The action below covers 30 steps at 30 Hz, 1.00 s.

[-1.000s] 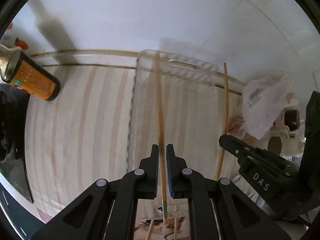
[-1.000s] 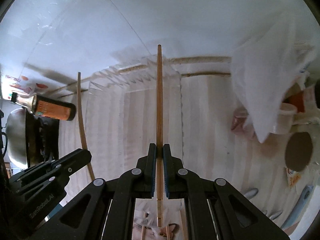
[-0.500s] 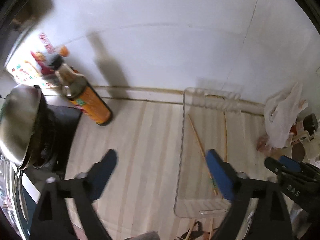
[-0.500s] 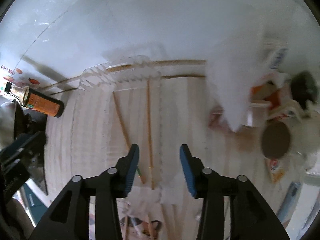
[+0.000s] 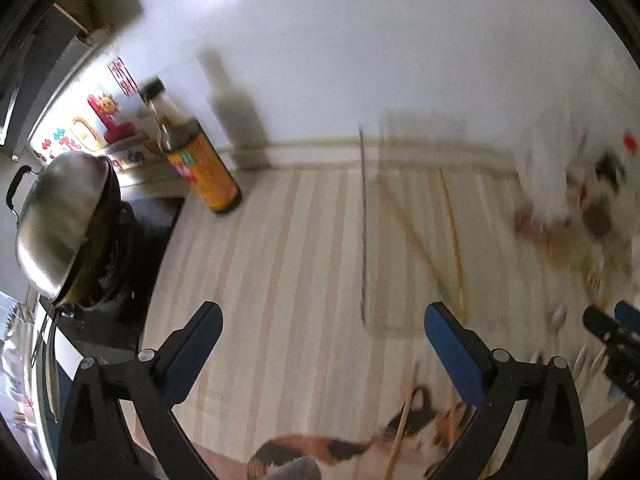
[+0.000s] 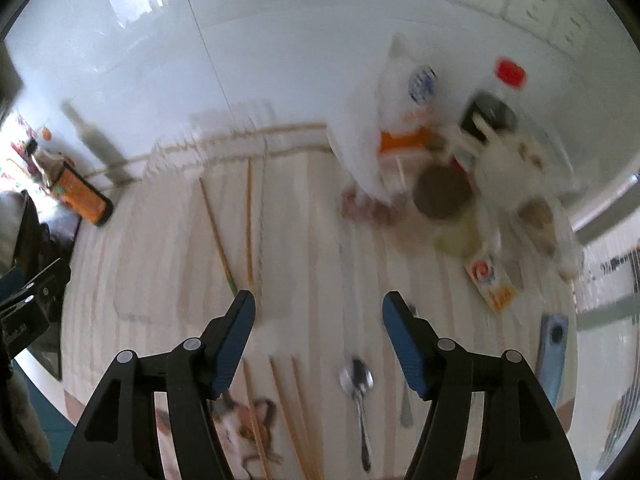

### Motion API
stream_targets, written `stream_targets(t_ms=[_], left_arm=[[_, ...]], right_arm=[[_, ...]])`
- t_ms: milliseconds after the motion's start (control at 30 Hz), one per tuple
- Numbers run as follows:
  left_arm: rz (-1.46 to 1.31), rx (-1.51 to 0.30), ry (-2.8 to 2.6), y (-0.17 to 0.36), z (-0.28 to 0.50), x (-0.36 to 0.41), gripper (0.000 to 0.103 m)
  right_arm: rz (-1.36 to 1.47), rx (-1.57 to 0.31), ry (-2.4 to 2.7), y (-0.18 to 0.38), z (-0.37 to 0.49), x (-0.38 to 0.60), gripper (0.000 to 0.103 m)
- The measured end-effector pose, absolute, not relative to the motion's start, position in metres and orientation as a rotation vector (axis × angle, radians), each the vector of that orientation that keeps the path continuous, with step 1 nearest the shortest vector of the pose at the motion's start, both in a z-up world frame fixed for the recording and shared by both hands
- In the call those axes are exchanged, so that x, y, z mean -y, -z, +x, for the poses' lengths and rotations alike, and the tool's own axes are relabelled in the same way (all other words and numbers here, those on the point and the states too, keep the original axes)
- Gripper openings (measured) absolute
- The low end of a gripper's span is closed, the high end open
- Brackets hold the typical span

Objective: Organize utensils
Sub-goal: 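Return to the cat mat and grasp one chopstick with each tool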

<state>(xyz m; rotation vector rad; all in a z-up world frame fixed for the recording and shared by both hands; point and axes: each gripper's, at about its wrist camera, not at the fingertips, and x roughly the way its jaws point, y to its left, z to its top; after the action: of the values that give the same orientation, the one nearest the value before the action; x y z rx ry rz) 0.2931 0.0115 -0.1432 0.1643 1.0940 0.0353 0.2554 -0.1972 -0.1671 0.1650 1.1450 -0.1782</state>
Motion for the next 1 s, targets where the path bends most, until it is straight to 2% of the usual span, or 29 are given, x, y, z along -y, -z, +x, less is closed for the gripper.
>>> stream_targets(t_ms=[33, 67, 100, 133, 233, 300, 367, 500, 767, 833, 1000], left_arm=[[0.178, -1.115, -0.025, 0.155, 0.285, -0.009, 0.103], [0.192, -1.150, -0.008, 0.171, 0.275, -0.006, 0.103], [0.202, -1.180, 0.003, 0.183, 0.269, -0.004, 0.102], [0.206, -1.210, 0.014, 0.195, 0.263, -0.002, 0.100], [0.213, -1.325, 0.065, 0.235, 0.242, 0.003, 0.085], [0.200, -1.405, 0.098, 0.258, 0.230, 0.007, 0.071], [0.203, -1.472, 0.119, 0.279, 0.219, 0.011, 0.053], [0.183, -1.525, 0.139, 0.297, 0.209, 0.015, 0.041], [0.125, -1.526, 0.136, 0.298, 0.212, 0.013, 0.010], [0.084, -1.535, 0.114, 0.299, 0.216, 0.005, 0.006], [0.075, -1.539, 0.119, 0.298, 0.218, 0.002, 0.006]], right_arm=[[0.180, -1.156, 0.167, 0.174, 0.247, 0.199, 0.062], [0.199, -1.170, 0.150, 0.183, 0.239, 0.201, 0.037], [0.204, -1.188, 0.139, 0.192, 0.234, 0.200, 0.024], [0.208, -1.219, 0.128, 0.204, 0.228, 0.201, 0.016], [0.238, -1.304, 0.083, 0.238, 0.212, 0.202, 0.016], [0.227, -1.361, 0.060, 0.258, 0.205, 0.196, 0.016], [0.210, -1.411, 0.031, 0.277, 0.200, 0.190, 0.016], [0.169, -1.479, -0.011, 0.302, 0.194, 0.176, 0.016], [0.082, -1.535, -0.036, 0.327, 0.184, 0.158, 0.016], [0.074, -1.547, 0.031, 0.331, 0.181, 0.162, 0.007], [0.157, -1.543, 0.115, 0.331, 0.173, 0.179, 0.007]])
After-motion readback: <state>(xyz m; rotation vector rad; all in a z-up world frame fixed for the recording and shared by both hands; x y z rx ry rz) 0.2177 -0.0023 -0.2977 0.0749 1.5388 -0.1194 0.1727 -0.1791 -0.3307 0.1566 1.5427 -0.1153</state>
